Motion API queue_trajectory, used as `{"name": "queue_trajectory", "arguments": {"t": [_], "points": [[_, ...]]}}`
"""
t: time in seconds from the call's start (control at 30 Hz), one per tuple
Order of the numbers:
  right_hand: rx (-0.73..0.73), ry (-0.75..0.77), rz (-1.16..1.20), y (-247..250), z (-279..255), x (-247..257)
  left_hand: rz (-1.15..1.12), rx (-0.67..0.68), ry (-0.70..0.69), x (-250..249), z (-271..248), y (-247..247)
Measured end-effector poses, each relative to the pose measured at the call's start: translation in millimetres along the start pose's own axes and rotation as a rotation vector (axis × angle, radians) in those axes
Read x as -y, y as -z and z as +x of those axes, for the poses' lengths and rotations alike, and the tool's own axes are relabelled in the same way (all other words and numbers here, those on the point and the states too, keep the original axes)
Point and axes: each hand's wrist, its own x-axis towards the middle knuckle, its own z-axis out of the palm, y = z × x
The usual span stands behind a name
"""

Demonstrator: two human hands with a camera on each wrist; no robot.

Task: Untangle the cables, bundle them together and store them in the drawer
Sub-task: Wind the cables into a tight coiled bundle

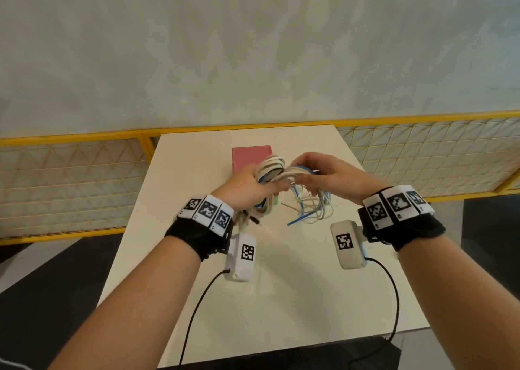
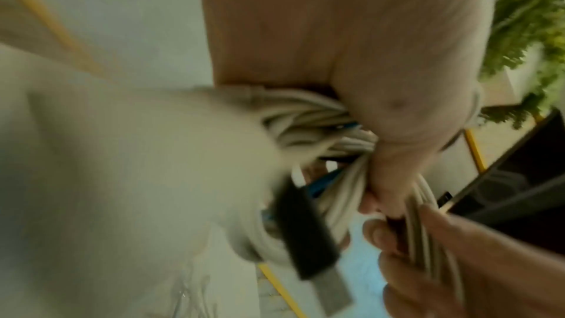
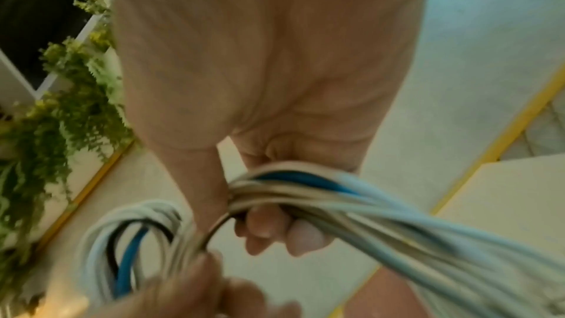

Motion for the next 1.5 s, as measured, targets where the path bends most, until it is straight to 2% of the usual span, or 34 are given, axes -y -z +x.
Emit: {"name": "queue_trajectory", "arguments": {"t": [0.07, 0.2, 0.27, 0.33, 0.4, 0.5, 0.57, 0.73, 0.8, 0.9, 1.03, 1.1, 1.27, 1.33, 1.4, 1.5], "points": [[-0.022, 0.043, -0.073, -1.9, -3.0, -7.6, -0.111, -0.056, 0.022, 4.4, 1.4, 0.1], [-0.162, 0.076, 0.005, -20.0, -8.2, -15.2, -0.25, -0.079, 0.046, 1.2, 1.2, -6.2], [-0.269, 0.07, 0.033, -25.0, -5.9, -13.5, -0.213, -0.15, 0.062, -0.4, 3.2, -8.8], [-0.337, 0.054, 0.178, -24.6, -0.9, -8.8, -0.131, -0.224, 0.077, 0.4, 6.2, -13.1], [-0.36, 0.052, 0.327, -24.2, 3.9, -0.9, -0.077, -0.296, 0.114, 3.9, 9.8, -17.4], [-0.385, 0.088, 0.348, -29.2, 7.3, 7.5, -0.077, -0.34, 0.132, 5.0, 9.8, -22.0], [-0.382, 0.08, 0.313, -29.2, 8.7, 5.9, -0.085, -0.344, 0.117, 6.0, 8.1, -22.1], [-0.297, 0.07, -0.006, -22.2, 0.9, 0.8, -0.034, -0.475, 0.064, 4.7, 6.4, -7.3], [-0.262, 0.072, -0.026, -23.8, 0.0, 3.2, -0.045, -0.467, 0.068, 2.4, 7.3, -4.3], [-0.294, 0.022, 0.006, -29.2, 7.0, 4.6, -0.105, -0.463, 0.107, 0.6, 7.4, -10.2], [-0.365, -0.047, 0.253, -42.1, 14.3, 4.8, -0.276, -0.333, 0.052, -4.0, 4.2, -21.9], [-0.361, -0.062, 0.378, -44.4, 13.5, 6.4, -0.288, -0.294, 0.046, -4.7, 4.5, -23.8], [-0.149, -0.135, 0.656, -31.3, 8.2, 14.5, -0.274, -0.238, 0.027, -4.8, 5.7, -24.2], [-0.109, -0.14, 0.654, -26.0, 9.3, 16.0, -0.24, -0.236, 0.034, -7.8, 4.9, -24.8], [-0.166, -0.137, 0.553, -23.5, 9.3, 19.8, -0.188, -0.252, 0.076, -8.8, 7.6, -23.9], [-0.288, -0.039, 0.469, -25.2, 10.7, 22.0, -0.152, -0.291, 0.086, -11.6, 9.6, -22.2]]}}
